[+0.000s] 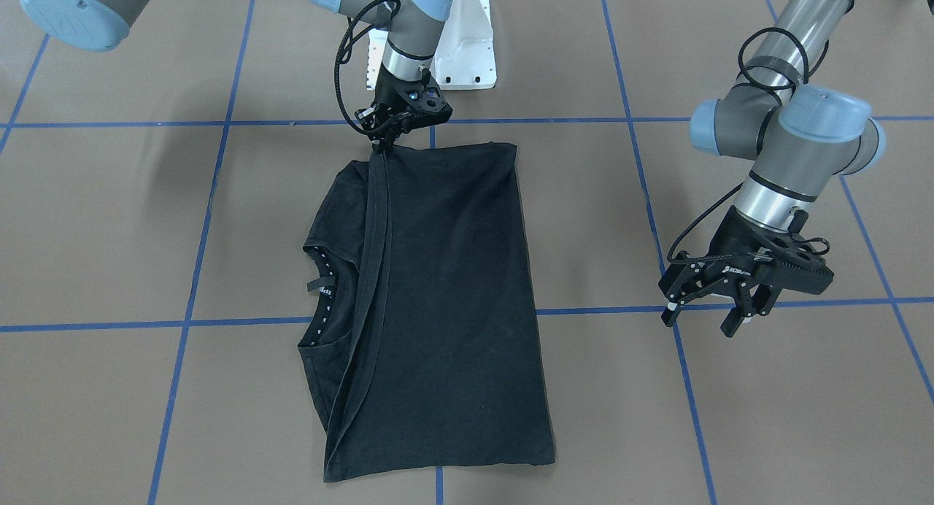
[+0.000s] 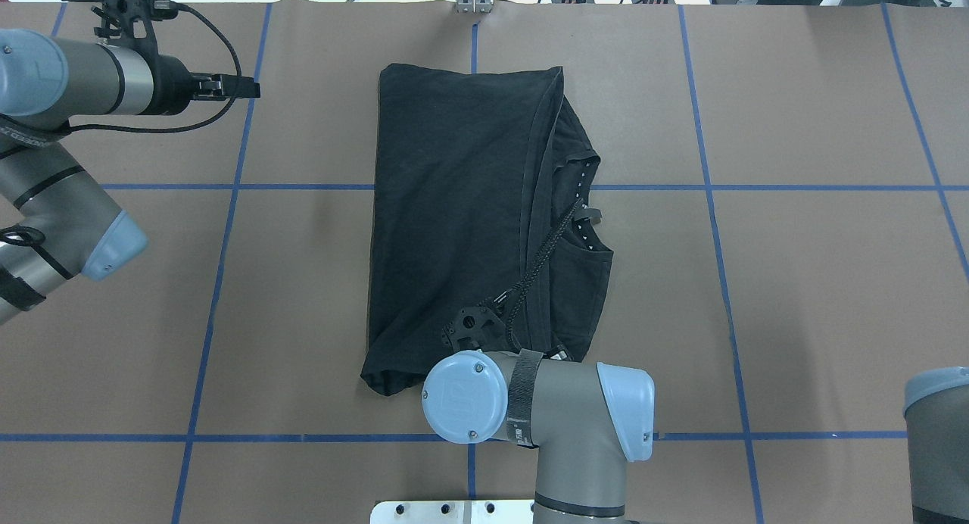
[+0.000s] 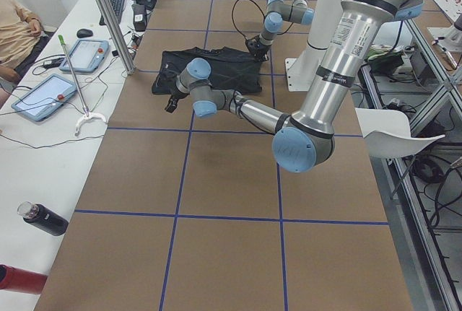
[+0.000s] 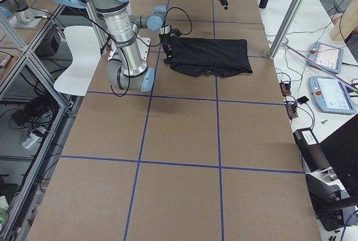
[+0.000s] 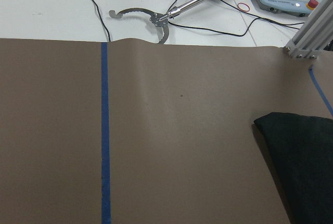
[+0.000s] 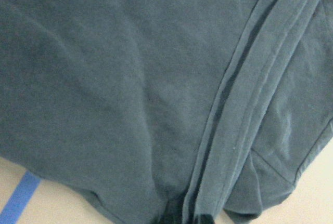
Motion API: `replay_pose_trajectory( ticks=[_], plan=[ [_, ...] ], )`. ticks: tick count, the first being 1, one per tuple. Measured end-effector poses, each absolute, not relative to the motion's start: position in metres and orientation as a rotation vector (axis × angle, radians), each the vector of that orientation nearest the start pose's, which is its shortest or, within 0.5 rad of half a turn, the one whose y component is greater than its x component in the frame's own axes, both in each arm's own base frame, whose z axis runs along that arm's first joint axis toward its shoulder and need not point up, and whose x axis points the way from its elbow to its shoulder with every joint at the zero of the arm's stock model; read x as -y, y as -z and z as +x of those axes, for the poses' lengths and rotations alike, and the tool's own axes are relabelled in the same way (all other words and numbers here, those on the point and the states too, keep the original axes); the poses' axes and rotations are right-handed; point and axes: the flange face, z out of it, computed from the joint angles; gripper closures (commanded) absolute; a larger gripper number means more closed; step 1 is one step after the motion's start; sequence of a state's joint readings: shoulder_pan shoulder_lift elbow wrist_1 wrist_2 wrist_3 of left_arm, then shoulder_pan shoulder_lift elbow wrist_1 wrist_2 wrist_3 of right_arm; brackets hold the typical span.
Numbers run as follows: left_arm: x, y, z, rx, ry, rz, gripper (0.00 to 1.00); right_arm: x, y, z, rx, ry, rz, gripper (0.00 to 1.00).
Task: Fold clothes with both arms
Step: 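Move the right gripper to the shirt's lower corner nearest it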
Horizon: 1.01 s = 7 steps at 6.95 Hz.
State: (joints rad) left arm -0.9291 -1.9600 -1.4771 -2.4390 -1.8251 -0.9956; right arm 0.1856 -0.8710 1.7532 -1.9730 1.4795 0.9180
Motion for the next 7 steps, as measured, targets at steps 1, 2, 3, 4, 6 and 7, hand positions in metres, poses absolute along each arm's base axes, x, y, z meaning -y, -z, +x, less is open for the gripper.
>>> replay_pose_trajectory(
  ticks=[1, 2, 3, 4, 6, 7],
  plan=[
    [0.597, -0.388, 0.311, -0.999, 0.164, 0.627, 0.0, 0.261, -0.228, -0.619, 0.404, 0.437, 0.277, 1.0],
    [0.597, -0.387, 0.312, -1.0, 0.165, 0.626, 0.0, 0.266, -0.228, -0.615, 0.406, 0.432, 0.27, 1.0],
    [0.597, -0.386, 0.312, -1.002, 0.166, 0.626, 0.0, 0.279, -0.224, -0.601, 0.415, 0.426, 0.253, 1.0],
    [0.597, -0.384, 0.313, -1.007, 0.173, 0.625, 0.0, 0.292, -0.223, -0.582, 0.419, 0.422, 0.225, 1.0],
    [0.597, -0.38, 0.315, -1.022, 0.198, 0.614, 0.0, 0.293, -0.243, -0.566, 0.432, 0.263, 0.125, 0.85],
    [0.597, -0.379, 0.315, -1.026, 0.202, 0.612, 0.0, 0.289, -0.251, -0.565, 0.448, 0.149, 0.077, 0.83]
  ],
)
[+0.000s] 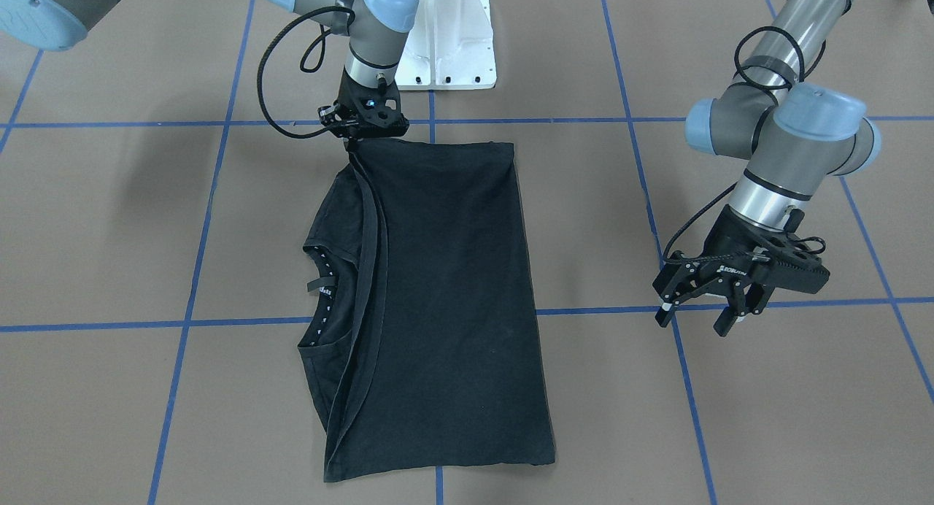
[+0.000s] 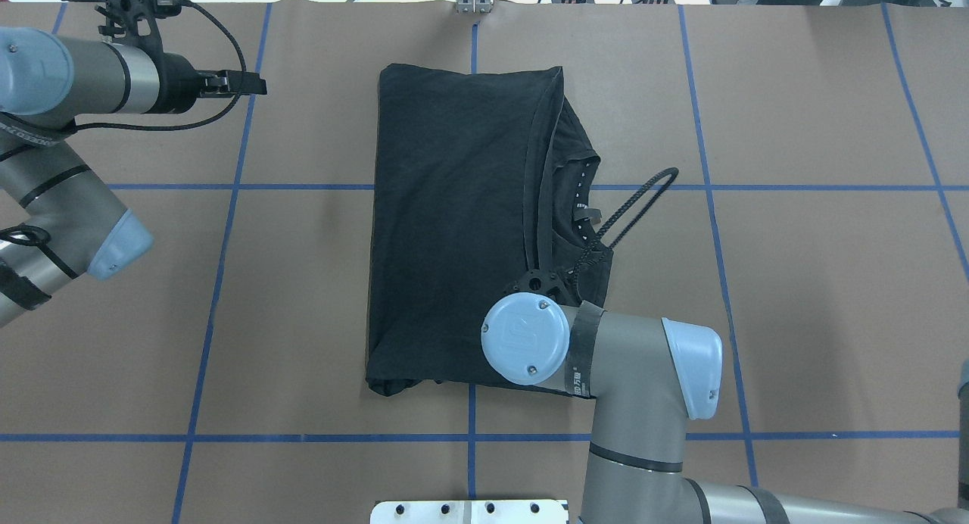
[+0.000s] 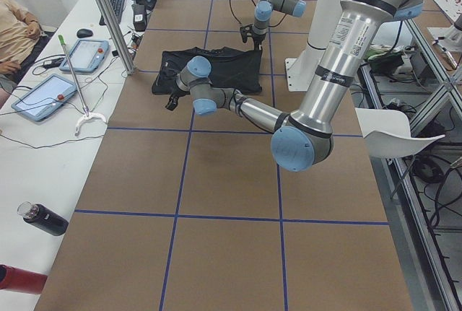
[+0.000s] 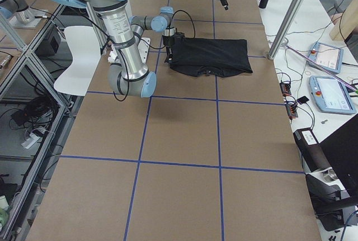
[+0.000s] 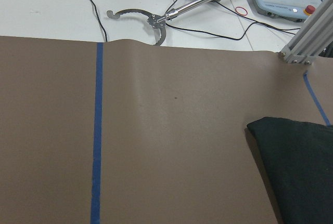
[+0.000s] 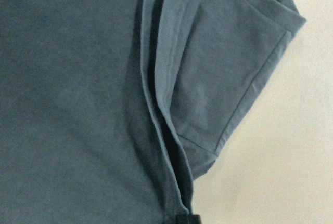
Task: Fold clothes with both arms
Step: 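Move the right gripper to the shirt's lower corner nearest it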
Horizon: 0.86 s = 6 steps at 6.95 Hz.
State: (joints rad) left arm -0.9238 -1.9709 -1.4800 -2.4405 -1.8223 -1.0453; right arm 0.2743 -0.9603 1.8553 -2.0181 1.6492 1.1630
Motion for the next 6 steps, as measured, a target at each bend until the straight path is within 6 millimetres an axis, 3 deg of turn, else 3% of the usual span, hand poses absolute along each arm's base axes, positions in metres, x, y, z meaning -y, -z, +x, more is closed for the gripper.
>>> replay_pose_trajectory(
  ticks=[2, 4, 5, 6],
  plan=[
    [0.597, -0.379, 0.316, -1.027, 0.203, 0.61, 0.0, 0.286, -0.261, -0.566, 0.552, -0.026, 0.034, 0.78],
    [0.597, -0.379, 0.316, -1.027, 0.203, 0.609, 0.0, 0.294, -0.276, -0.552, 0.596, -0.068, 0.003, 0.3],
    [0.597, -0.379, 0.316, -1.027, 0.204, 0.61, 0.0, 0.297, -0.276, -0.546, 0.607, -0.078, -0.002, 0.16],
    [0.597, -0.379, 0.316, -1.028, 0.204, 0.611, 0.0, 0.3, -0.271, -0.539, 0.624, -0.106, -0.003, 0.16]
  ],
)
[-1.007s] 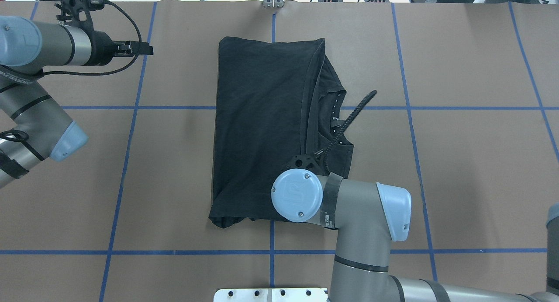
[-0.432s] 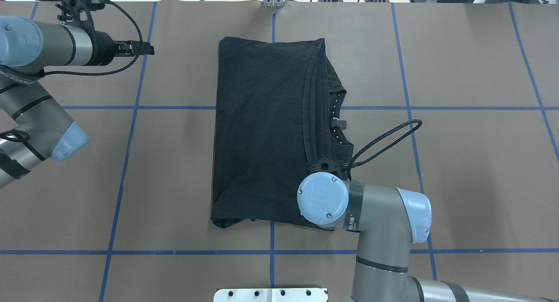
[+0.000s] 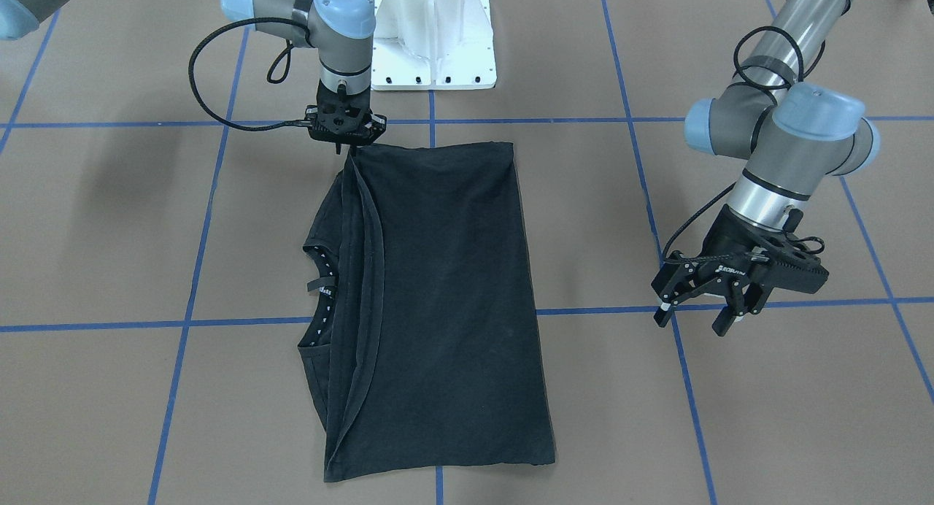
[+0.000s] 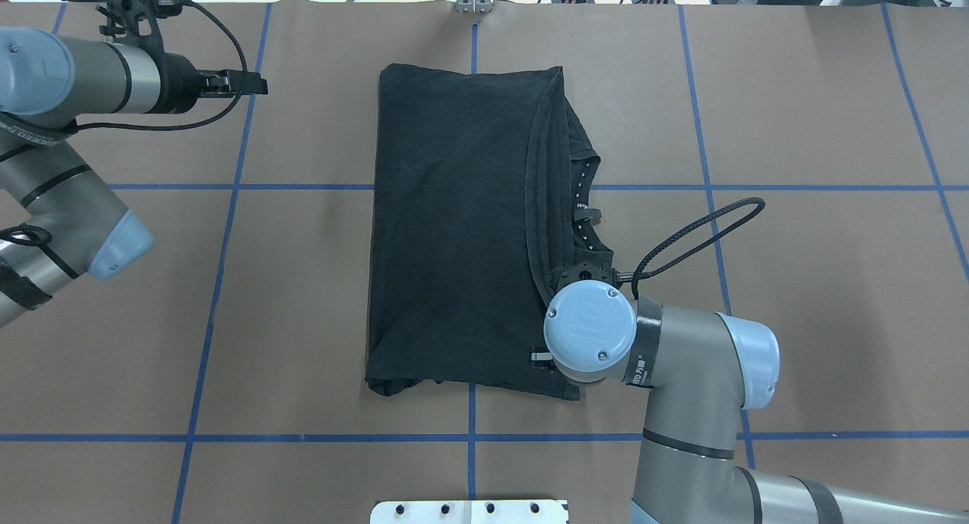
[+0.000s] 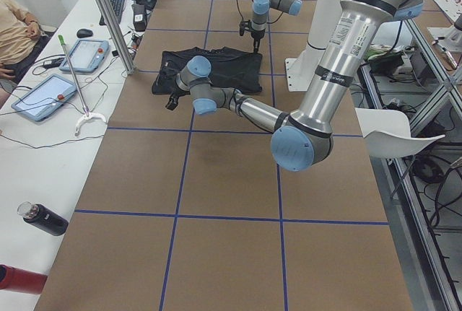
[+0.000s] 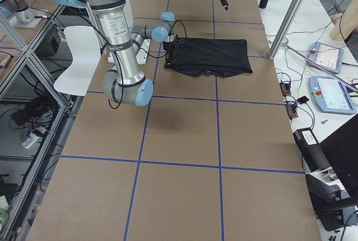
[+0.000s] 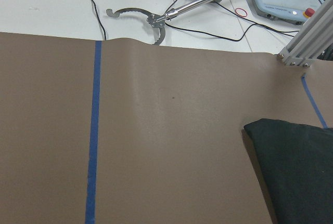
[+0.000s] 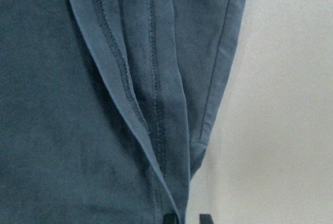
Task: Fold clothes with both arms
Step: 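Move the right gripper to the shirt's lower corner nearest it, then grasp the lower corner with the right gripper and hold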
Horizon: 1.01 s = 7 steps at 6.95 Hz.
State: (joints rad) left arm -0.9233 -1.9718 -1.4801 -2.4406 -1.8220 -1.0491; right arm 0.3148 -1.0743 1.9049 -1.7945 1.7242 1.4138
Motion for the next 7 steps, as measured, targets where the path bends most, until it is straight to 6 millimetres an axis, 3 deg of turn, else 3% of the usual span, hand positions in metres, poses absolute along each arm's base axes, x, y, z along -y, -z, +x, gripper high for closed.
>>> replay_pose_trajectory(
  ticks=[1, 2, 5, 7],
  plan=[
    [0.597, -0.377, 0.315, -1.029, 0.204, 0.612, 0.0, 0.304, -0.261, -0.527, 0.655, -0.207, -0.02, 0.13],
    [0.597, -0.376, 0.315, -1.031, 0.205, 0.614, 0.0, 0.309, -0.254, -0.517, 0.696, -0.347, -0.05, 0.02],
    [0.595, -0.371, 0.313, -1.042, 0.215, 0.614, 0.0, 0.306, -0.287, -0.52, 0.81, -0.654, -0.085, 0.02],
    [0.595, -0.37, 0.313, -1.048, 0.225, 0.609, 0.0, 0.3, -0.298, -0.531, 0.824, -0.718, -0.091, 0.04]
  ],
)
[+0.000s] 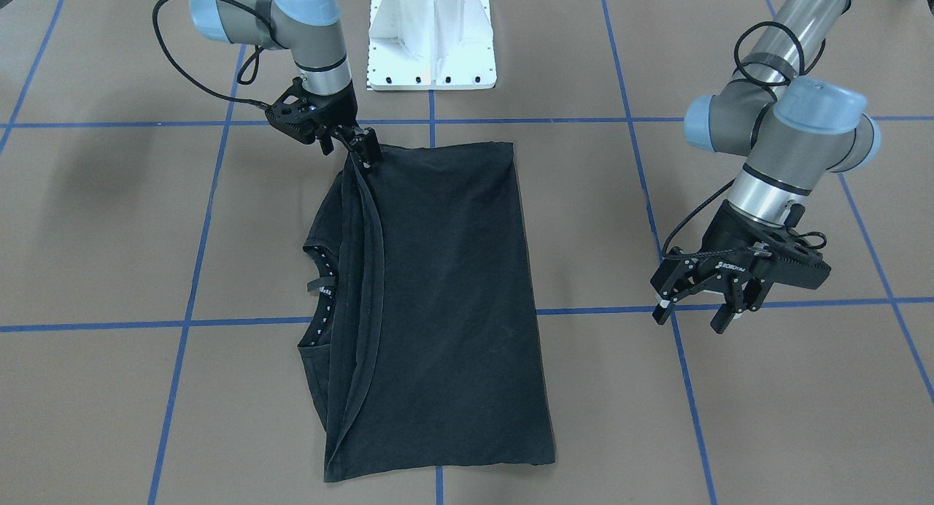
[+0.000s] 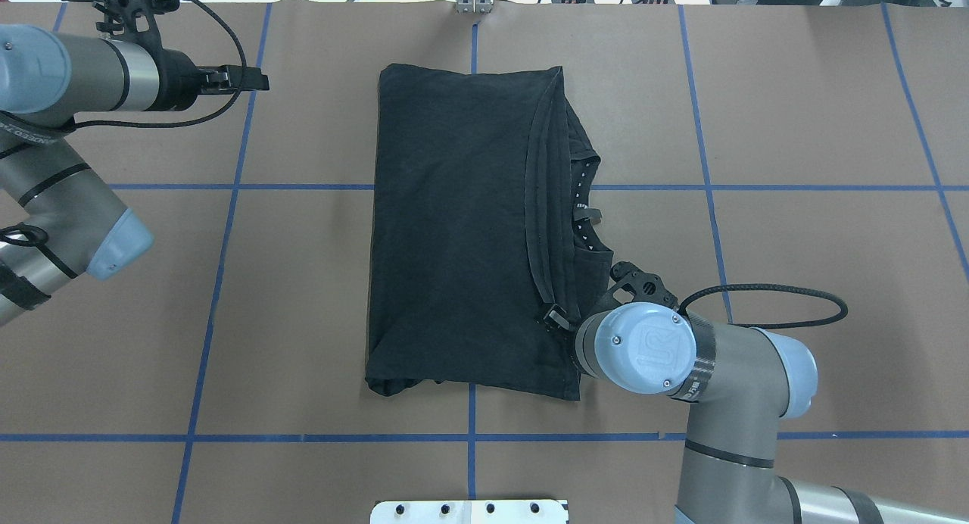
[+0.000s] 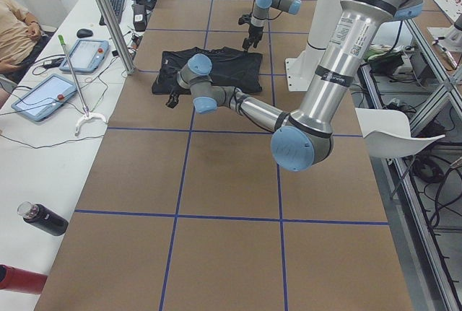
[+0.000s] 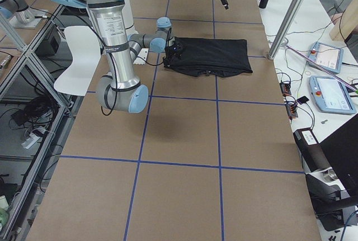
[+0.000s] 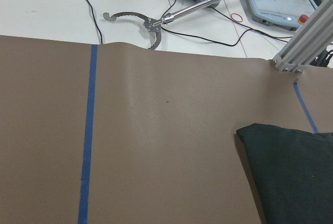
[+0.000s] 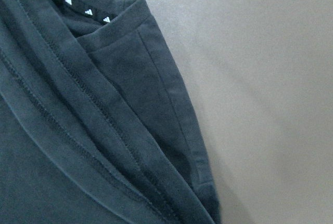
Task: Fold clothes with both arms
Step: 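Grasp the lower corner with the right gripper and hold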
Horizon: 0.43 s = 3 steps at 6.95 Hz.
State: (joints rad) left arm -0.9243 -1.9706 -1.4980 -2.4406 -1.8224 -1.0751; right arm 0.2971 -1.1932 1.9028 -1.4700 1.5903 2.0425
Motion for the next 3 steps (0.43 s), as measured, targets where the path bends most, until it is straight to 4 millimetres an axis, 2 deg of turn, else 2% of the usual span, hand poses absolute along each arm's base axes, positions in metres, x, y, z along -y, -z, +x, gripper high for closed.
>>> replay_pose_trajectory(
  ticks=[2, 3],
  plan=[
    [0.5939, -0.3694, 0.3128, -1.05, 0.225, 0.61, 0.0, 0.2951, -0.3057, -0.5407, 0.814, -0.74, -0.103, 0.12],
    [0.5936, -0.3687, 0.3125, -1.051, 0.225, 0.611, 0.0, 0.2943, -0.3079, -0.5437, 0.81, -0.742, -0.104, 0.21]
  ],
)
